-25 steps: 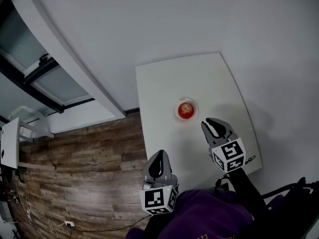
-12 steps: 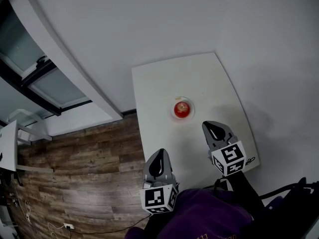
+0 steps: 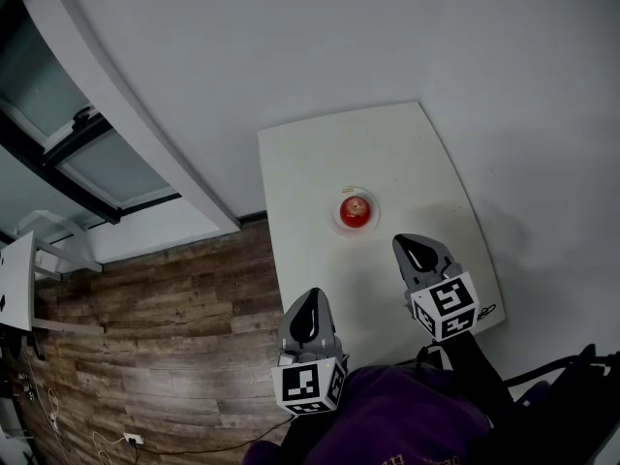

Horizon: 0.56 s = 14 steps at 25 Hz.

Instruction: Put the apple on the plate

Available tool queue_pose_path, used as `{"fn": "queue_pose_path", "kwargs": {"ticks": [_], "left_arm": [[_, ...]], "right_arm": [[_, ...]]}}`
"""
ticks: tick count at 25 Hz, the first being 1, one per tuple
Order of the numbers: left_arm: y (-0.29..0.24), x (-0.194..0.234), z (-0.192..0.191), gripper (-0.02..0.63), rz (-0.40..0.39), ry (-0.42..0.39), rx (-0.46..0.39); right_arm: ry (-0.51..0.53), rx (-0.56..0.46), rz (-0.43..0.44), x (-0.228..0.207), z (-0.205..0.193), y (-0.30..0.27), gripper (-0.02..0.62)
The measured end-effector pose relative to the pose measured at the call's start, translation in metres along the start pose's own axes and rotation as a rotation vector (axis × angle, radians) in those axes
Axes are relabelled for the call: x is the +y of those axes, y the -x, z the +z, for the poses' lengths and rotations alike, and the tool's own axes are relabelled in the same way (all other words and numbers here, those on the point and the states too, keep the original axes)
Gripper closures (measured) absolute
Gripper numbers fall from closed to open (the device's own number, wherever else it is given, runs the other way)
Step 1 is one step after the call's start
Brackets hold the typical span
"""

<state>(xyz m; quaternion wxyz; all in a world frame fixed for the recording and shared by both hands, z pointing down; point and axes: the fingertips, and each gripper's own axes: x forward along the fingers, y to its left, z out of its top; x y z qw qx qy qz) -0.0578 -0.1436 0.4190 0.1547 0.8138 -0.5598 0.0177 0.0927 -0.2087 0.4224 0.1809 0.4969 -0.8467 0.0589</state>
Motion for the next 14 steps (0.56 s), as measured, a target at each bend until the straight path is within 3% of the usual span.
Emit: {"fn": "queue_pose_path", "kwargs": {"ticks": [14], "left_arm": [[0.0023,-0.0016,0.0002,0.600,0.003,0.003,-0.007]], "right_arm": [[0.005,0.010,0.012,0.0028,-0.0016,0.0006,0.584]]}}
